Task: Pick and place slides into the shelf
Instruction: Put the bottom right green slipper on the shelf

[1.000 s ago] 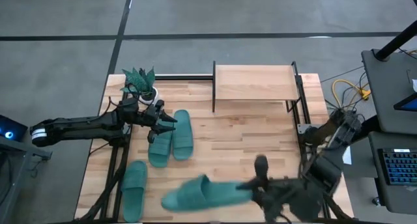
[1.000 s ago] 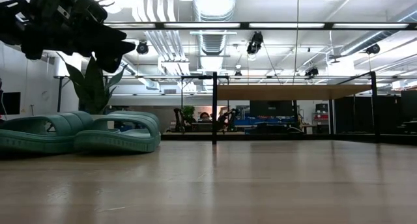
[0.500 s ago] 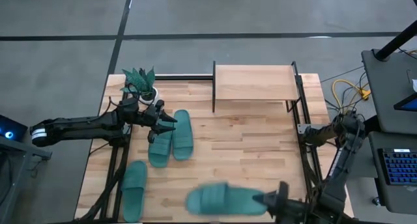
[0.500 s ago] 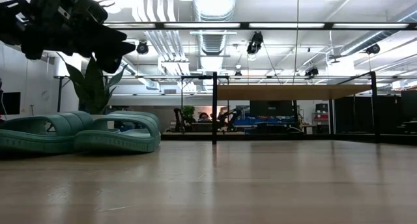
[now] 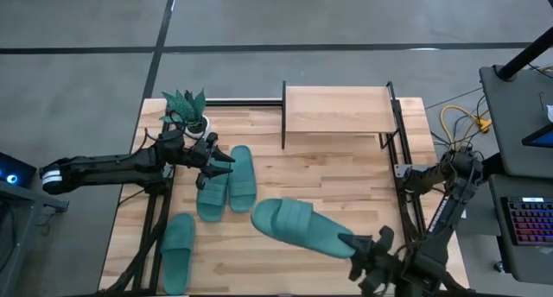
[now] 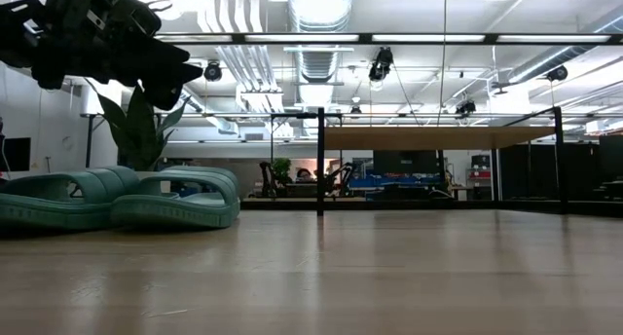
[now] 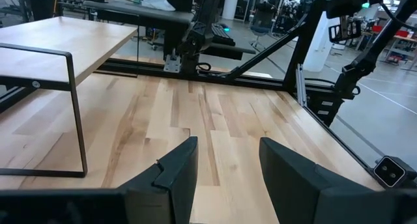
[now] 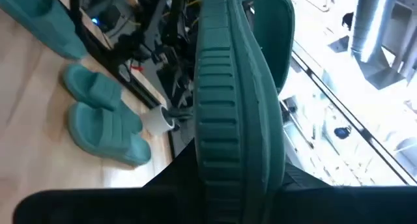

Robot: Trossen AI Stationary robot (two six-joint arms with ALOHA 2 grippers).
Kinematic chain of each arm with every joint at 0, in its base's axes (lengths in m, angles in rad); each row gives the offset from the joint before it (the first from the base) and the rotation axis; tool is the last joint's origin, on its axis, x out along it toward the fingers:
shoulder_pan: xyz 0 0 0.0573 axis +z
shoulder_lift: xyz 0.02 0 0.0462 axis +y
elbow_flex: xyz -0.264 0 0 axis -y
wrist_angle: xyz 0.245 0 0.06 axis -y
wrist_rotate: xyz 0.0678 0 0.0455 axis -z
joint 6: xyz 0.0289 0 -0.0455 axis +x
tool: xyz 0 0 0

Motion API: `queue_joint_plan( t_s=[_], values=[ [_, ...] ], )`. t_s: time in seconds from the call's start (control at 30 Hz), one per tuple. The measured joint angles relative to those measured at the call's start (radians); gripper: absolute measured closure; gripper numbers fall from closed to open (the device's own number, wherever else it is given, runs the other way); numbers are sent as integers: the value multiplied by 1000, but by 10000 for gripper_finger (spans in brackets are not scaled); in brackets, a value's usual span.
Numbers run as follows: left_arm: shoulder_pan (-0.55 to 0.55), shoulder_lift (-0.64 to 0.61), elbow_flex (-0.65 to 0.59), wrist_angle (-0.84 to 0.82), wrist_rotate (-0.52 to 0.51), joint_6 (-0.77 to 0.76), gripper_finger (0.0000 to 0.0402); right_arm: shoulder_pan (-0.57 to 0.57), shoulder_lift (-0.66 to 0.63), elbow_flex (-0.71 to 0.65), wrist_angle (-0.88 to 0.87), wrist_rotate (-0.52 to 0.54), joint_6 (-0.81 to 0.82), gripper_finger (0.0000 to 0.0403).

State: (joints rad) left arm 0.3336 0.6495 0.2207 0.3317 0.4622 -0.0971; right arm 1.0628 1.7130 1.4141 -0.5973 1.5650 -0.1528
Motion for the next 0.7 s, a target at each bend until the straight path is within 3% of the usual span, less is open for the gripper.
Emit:
queue_joint_plan(
  t_s=[0.1,0.3,0.43,0.57,0.7],
  values=[
    [0,1,0,1,0,0,253,-18,-15,-1,1,-154,19,344],
    [0,3,0,0,-6,0,253,-105,-86,-2,-2,-799,143,344],
    [0,3,0,1,-8,0,253,-185,-138,10,-81,-1108,311,344],
    [0,3,0,1,-28,0,253,-258,-161,72,-334,-1259,530,344],
    [0,3,0,0,-52,0,253,-297,-168,215,-664,-1273,768,344]
  ],
)
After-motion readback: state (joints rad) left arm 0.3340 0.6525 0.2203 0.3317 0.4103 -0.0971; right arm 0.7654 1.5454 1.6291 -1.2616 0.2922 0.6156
